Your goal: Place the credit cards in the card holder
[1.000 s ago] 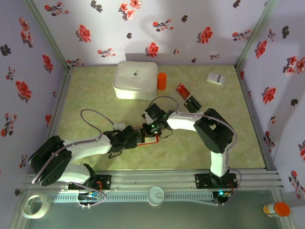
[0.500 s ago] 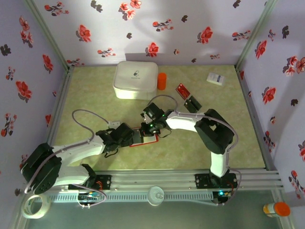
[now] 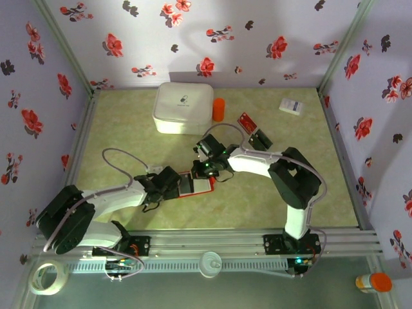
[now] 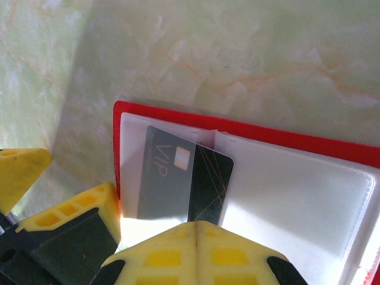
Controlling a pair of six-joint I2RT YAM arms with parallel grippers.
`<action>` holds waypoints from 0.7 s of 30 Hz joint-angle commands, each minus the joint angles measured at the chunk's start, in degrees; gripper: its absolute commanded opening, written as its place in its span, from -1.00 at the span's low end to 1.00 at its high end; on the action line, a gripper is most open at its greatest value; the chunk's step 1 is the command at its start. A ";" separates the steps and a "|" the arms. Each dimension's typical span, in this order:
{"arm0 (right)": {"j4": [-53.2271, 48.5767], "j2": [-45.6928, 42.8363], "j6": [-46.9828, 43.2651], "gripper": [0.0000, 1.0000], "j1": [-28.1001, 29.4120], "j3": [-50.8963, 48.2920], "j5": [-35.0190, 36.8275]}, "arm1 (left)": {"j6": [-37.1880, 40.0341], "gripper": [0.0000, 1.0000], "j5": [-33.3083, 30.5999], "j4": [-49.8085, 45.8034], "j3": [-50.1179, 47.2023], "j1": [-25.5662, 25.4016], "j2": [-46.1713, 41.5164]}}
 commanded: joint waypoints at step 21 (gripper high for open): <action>-2.40 8.52 -0.82 -0.95 2.21 7.08 -3.03 | -0.29 0.97 0.39 1.55 -2.22 0.48 0.37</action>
